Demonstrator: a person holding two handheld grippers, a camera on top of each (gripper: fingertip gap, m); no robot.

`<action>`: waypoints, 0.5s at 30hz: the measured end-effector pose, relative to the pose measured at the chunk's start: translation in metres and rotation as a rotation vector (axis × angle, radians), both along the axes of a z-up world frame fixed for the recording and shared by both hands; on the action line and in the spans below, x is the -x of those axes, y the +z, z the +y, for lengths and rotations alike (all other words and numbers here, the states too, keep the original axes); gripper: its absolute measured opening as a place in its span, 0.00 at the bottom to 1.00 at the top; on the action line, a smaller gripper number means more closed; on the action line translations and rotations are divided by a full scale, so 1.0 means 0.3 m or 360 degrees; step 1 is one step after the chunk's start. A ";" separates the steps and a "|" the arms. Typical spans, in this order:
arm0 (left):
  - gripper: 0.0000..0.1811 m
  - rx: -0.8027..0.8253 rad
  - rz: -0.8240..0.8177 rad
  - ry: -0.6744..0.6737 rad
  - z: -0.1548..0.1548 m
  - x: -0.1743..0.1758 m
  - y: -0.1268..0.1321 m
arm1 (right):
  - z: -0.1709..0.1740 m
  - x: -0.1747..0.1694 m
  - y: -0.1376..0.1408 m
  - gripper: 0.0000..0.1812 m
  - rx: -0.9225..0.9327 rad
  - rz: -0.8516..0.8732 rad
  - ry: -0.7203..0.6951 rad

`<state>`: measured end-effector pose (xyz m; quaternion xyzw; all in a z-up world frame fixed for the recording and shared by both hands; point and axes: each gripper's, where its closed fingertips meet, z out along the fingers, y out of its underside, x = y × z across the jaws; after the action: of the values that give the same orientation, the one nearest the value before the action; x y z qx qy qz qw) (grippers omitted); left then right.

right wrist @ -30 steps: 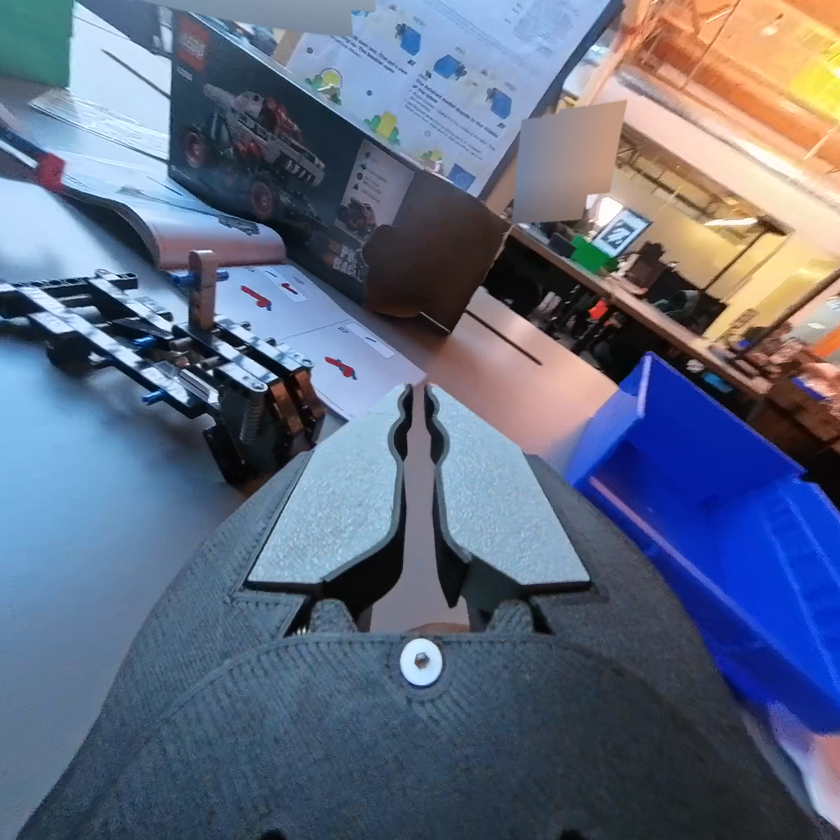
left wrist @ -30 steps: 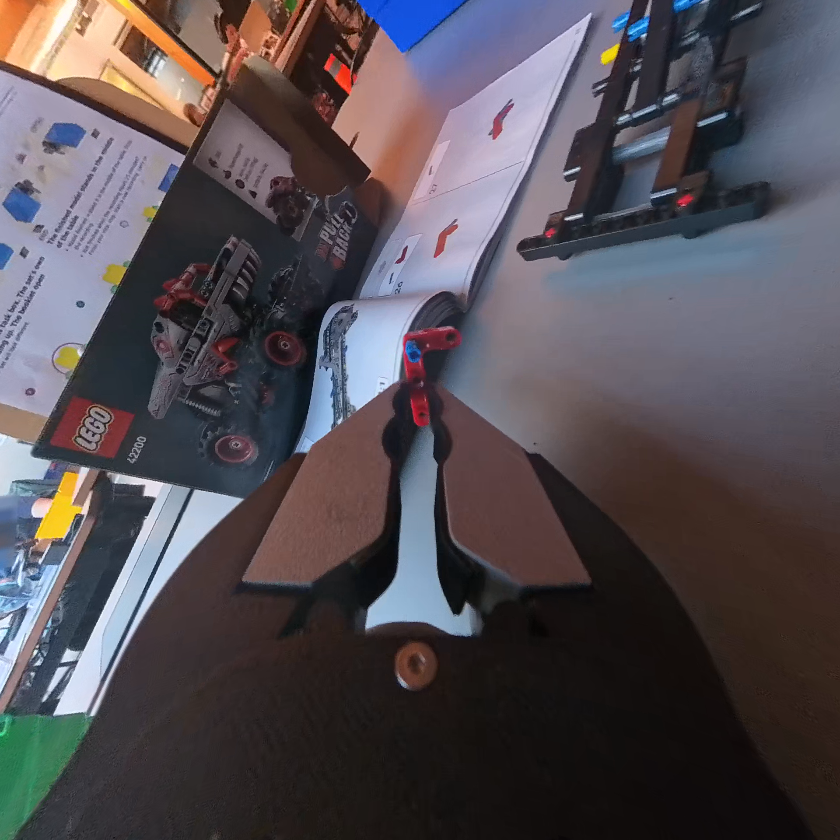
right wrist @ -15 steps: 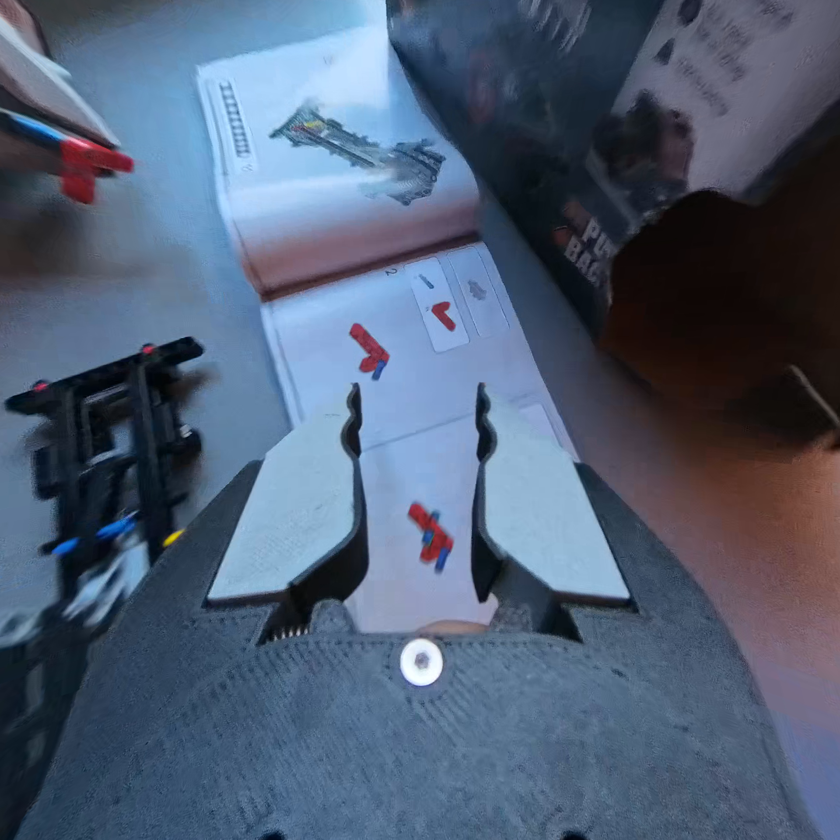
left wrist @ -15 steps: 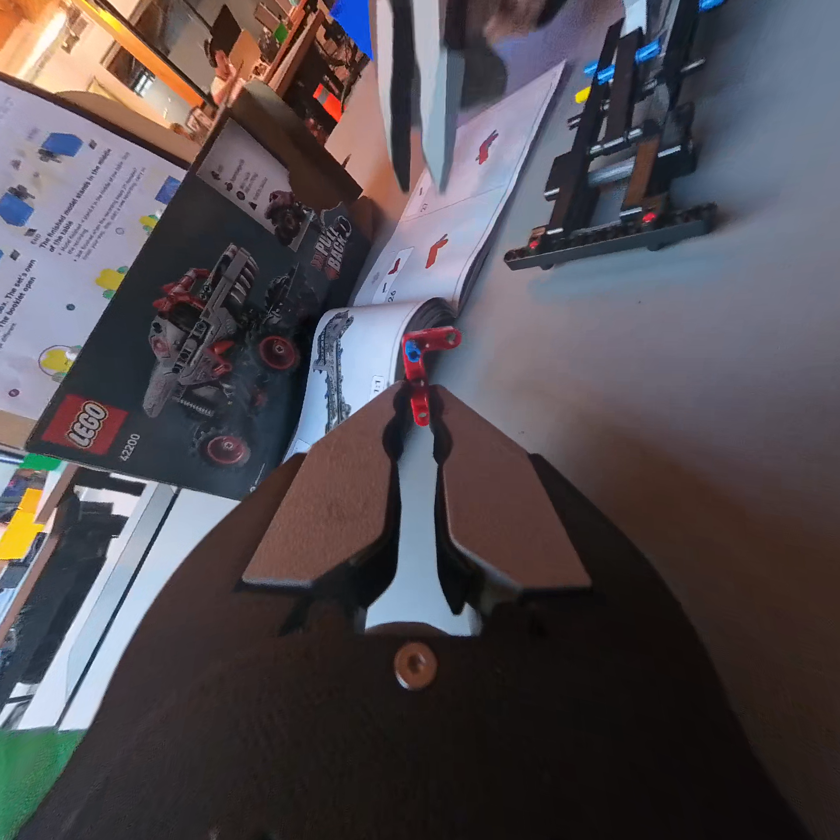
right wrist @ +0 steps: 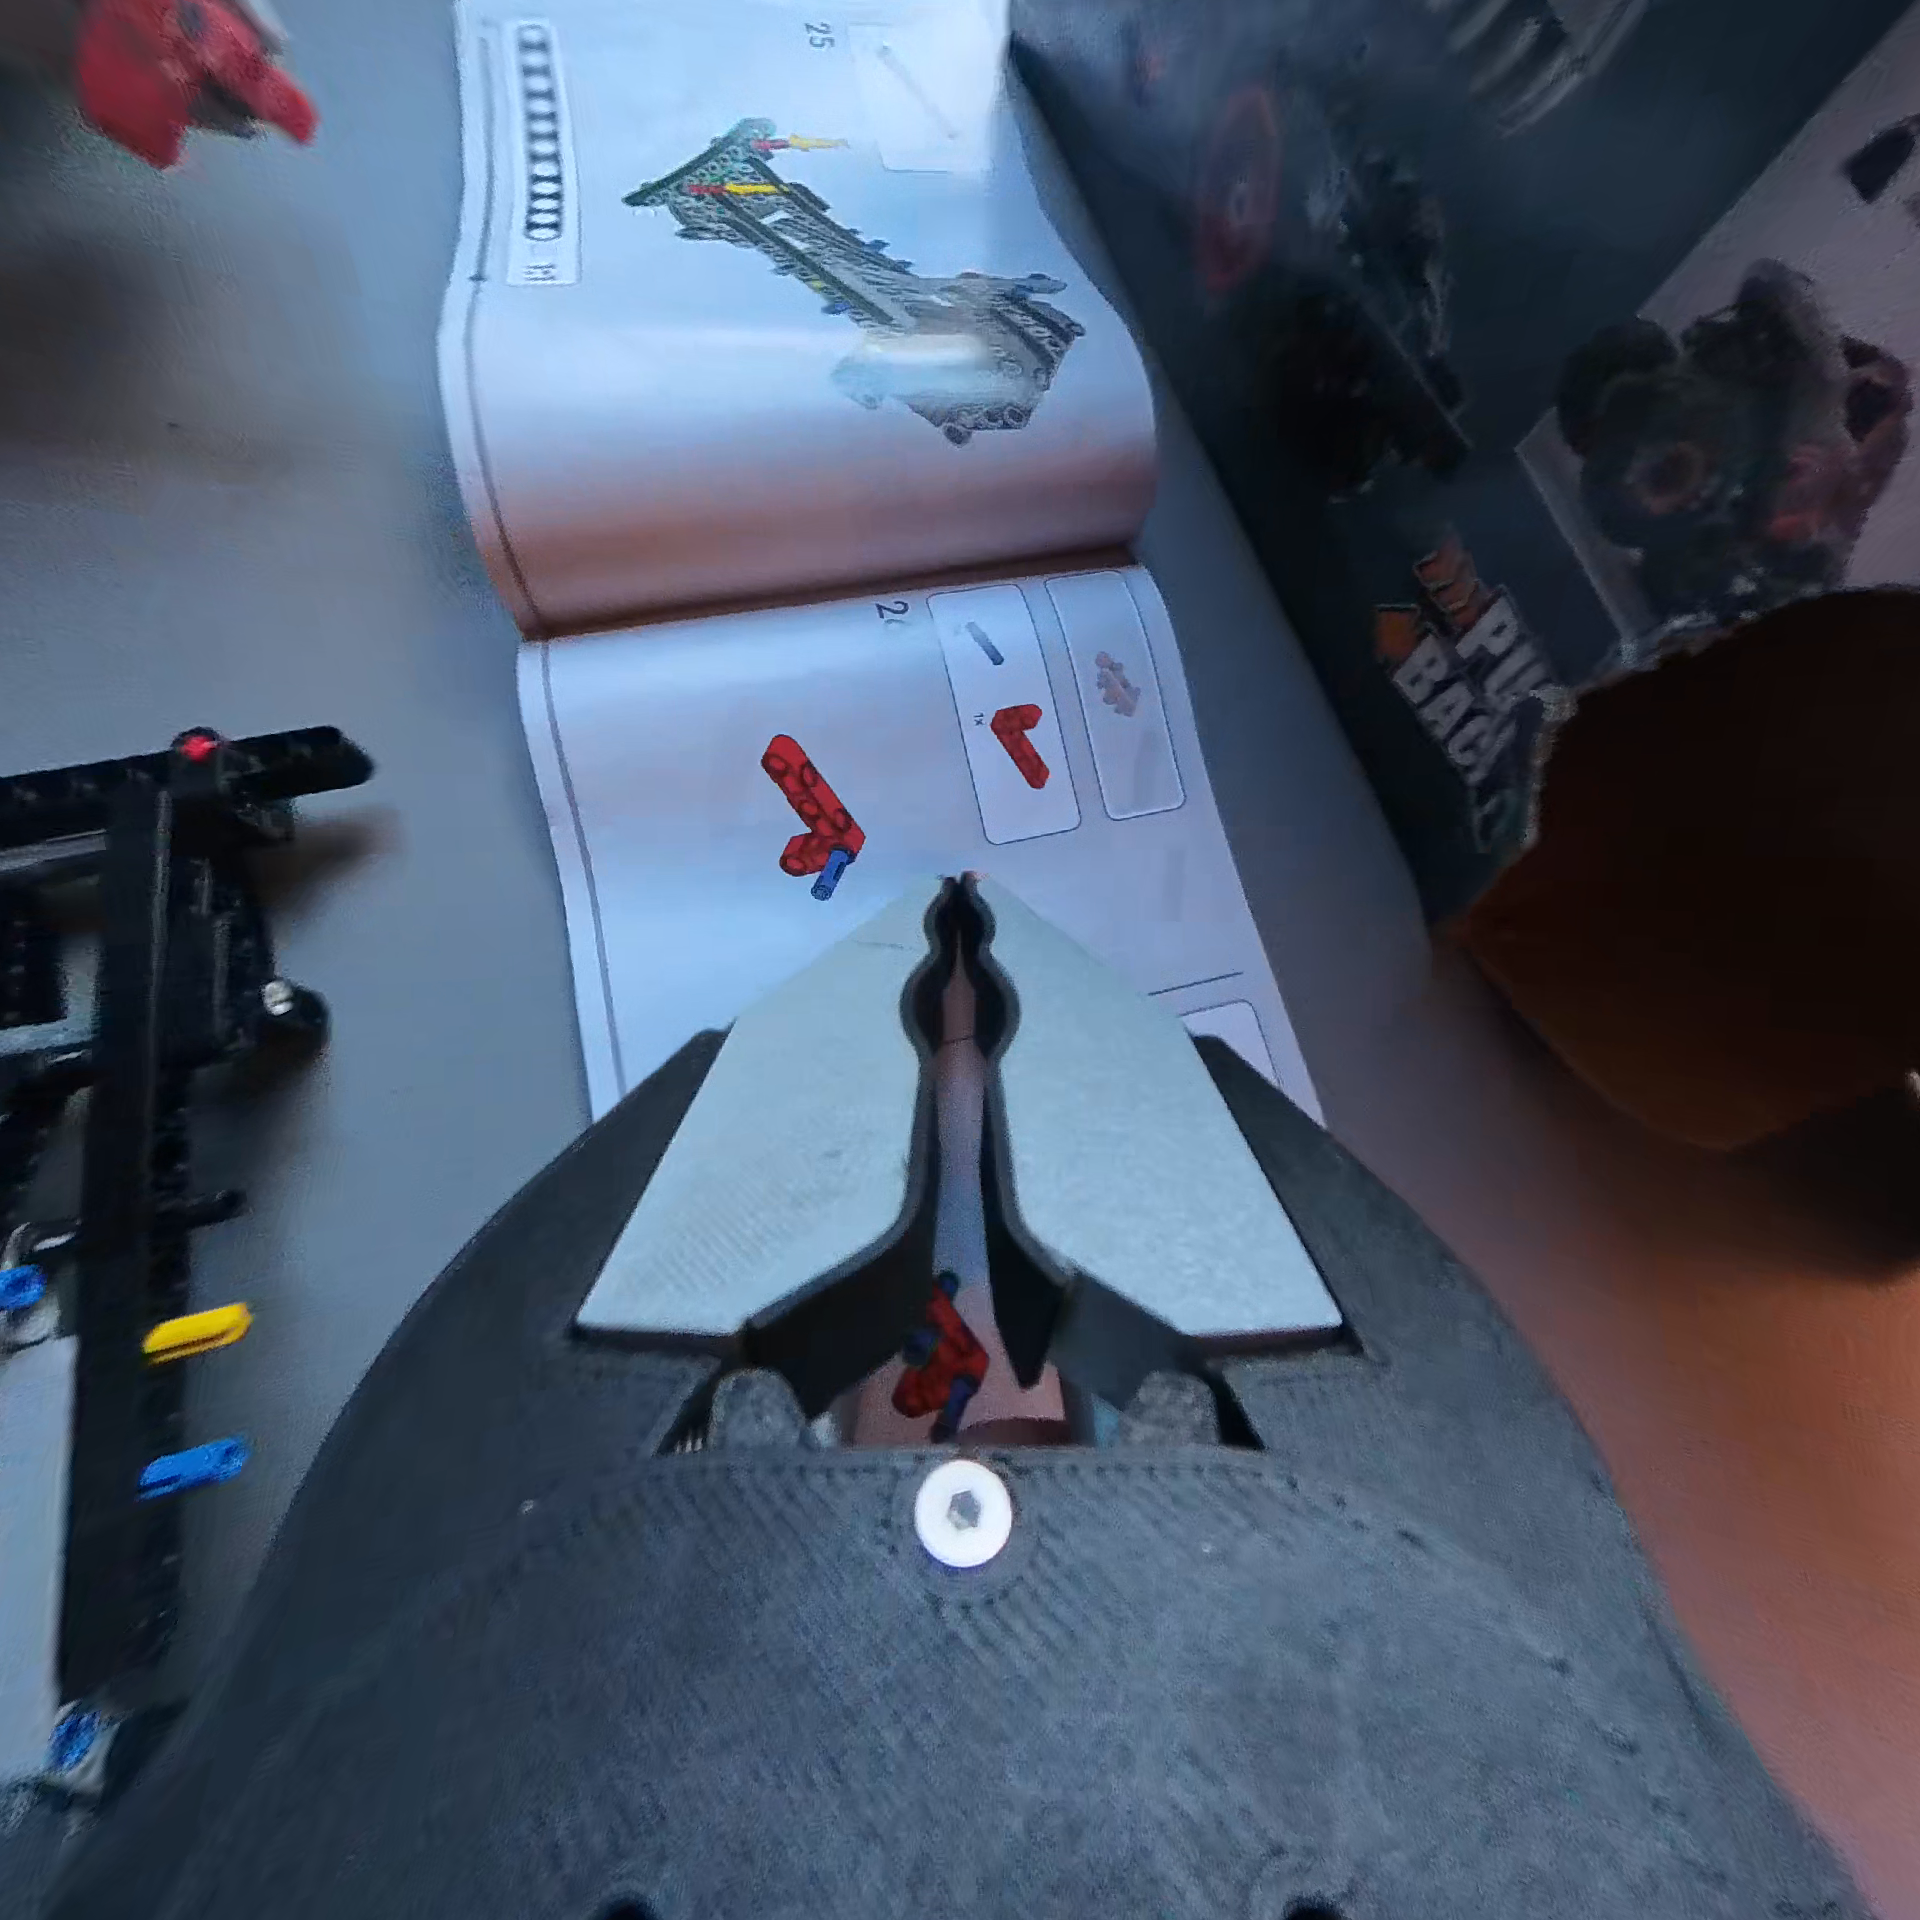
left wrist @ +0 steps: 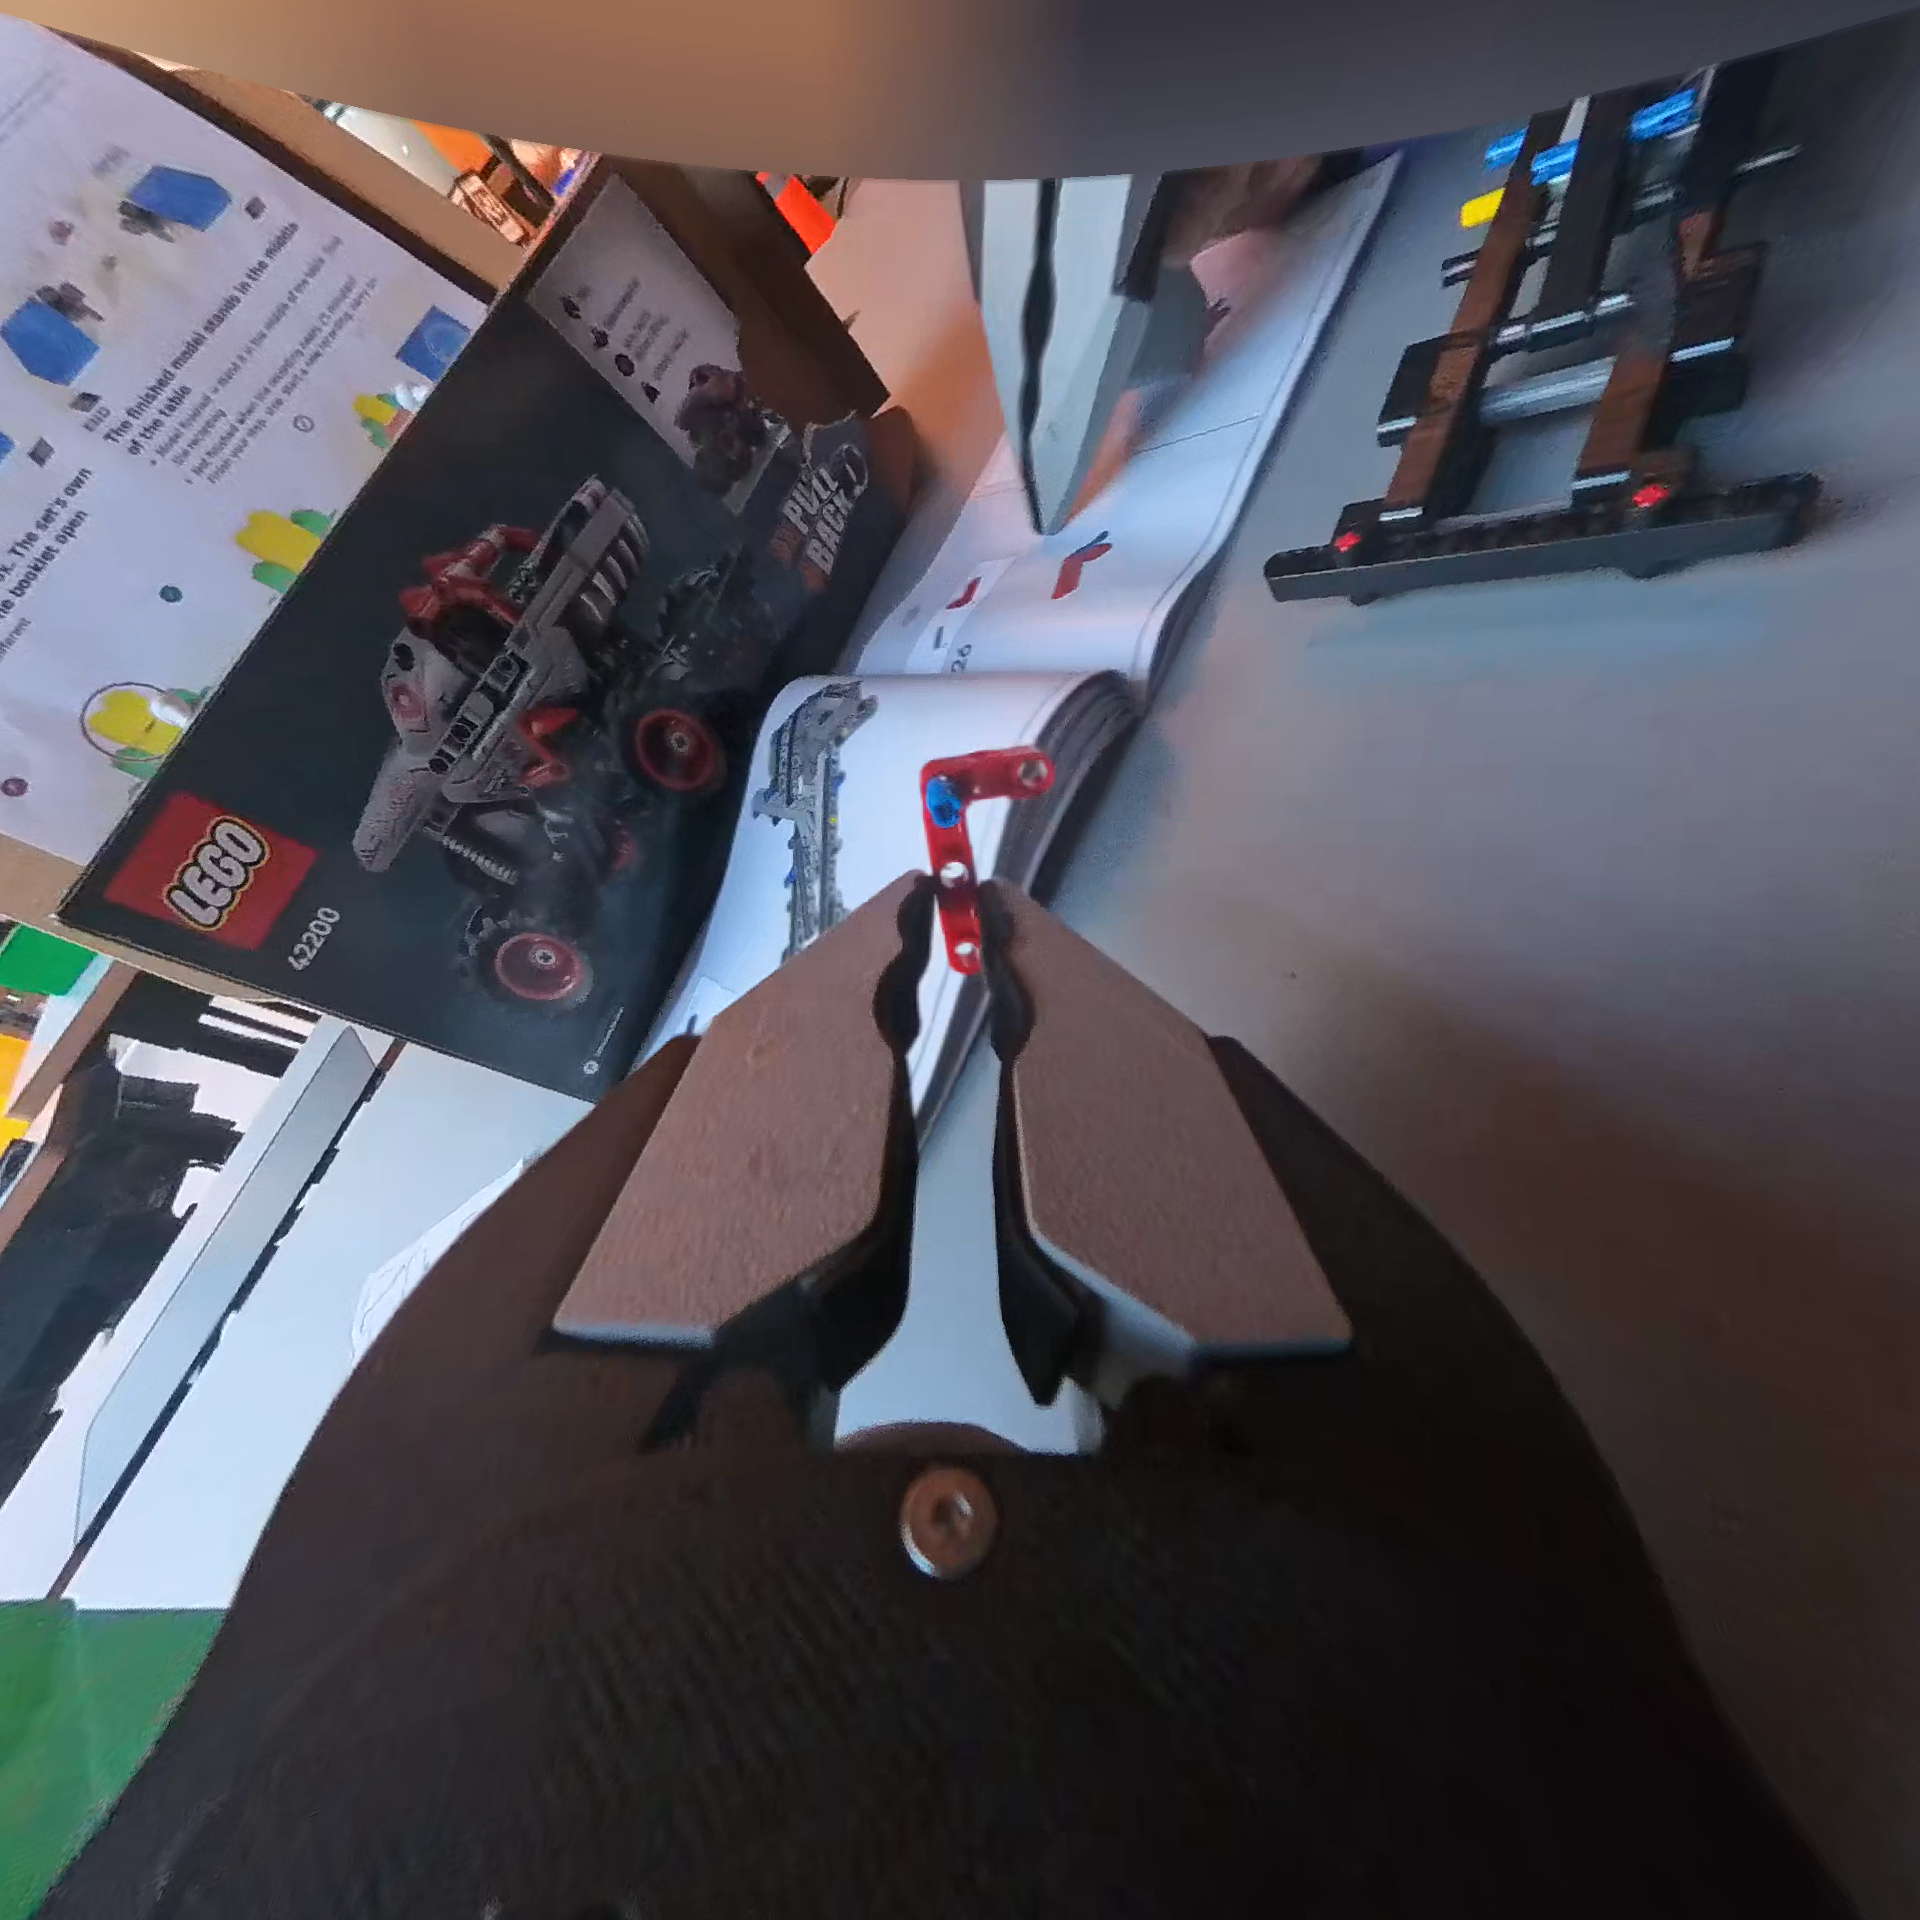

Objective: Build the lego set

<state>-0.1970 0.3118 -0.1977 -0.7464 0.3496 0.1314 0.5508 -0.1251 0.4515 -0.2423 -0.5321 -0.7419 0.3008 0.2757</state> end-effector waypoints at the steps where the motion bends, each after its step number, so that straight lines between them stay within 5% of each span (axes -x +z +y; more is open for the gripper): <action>1: 0.03 -0.0001 0.0013 0.0013 0.002 0.007 -0.002 | -0.021 -0.010 0.001 0.00 0.0040 -0.0010 0.0042; 4: 0.03 -0.0008 0.0023 0.0037 0.002 0.020 -0.002 | -0.076 -0.063 0.010 0.00 0.0205 -0.0094 0.0160; 9: 0.03 -0.0008 0.0004 0.0047 0.002 0.026 0.002 | 0.075 -0.081 0.120 0.07 -0.0062 0.0149 -0.0130; 15: 0.02 0.0016 0.0033 0.0046 0.005 0.026 -0.011 | 0.024 -0.047 0.032 0.20 0.0085 0.0023 -0.0068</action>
<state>-0.2047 0.3134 -0.2009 -0.7527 0.3451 0.1455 0.5414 -0.1110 0.4587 -0.2326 -0.5529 -0.7200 0.3183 0.2730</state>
